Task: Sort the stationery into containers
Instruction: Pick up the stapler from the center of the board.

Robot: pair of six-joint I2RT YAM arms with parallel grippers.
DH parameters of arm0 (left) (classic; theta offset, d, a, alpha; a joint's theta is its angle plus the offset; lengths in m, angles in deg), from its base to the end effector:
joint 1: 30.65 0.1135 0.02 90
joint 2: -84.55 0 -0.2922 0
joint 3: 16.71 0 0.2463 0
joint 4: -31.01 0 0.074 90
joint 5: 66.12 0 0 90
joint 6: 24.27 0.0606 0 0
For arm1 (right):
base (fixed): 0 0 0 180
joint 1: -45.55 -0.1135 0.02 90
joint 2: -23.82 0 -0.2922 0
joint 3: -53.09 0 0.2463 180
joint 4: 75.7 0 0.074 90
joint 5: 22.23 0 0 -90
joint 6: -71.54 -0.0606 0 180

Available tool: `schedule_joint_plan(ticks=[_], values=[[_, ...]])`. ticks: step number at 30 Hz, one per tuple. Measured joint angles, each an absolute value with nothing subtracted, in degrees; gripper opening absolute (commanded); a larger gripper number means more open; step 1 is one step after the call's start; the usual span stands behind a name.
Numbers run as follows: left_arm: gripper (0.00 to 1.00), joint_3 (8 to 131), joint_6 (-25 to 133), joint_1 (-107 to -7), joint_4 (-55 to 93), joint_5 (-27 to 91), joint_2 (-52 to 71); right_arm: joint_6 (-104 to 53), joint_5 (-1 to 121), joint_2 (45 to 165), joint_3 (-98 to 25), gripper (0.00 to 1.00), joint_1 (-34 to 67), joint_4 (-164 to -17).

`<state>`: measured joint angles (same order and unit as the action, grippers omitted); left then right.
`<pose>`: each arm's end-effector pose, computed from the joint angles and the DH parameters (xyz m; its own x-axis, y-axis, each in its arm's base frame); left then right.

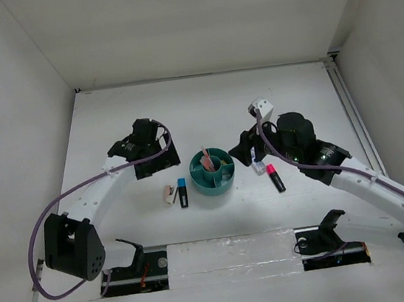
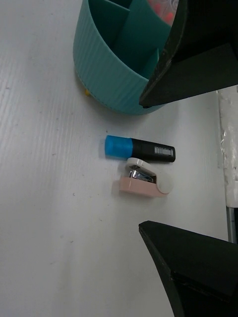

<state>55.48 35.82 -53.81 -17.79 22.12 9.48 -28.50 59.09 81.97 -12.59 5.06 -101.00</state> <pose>0.2528 -0.1061 0.2779 -0.8125 -0.1945 -0.5495 -0.0341 0.9569 -0.2883 0.1747 0.1612 0.3531 -0.3595 -0.0803 -0.9297 -0.6992 0.6830 0.2114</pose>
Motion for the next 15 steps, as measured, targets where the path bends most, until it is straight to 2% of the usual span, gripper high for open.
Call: schedule_joint_plan(ticks=[7, 15], values=[[1.0, 55.37, 34.38, -53.74, -20.56, 21.94, 7.69, -28.76, 59.7, 78.67, -10.9, 0.67, 3.07, -102.31], [1.0, 51.15, 32.17, -53.74, -20.67, 26.84, 6.2, -28.78, 59.46, 76.07, -10.71, 0.68, 1.01, -102.35]])
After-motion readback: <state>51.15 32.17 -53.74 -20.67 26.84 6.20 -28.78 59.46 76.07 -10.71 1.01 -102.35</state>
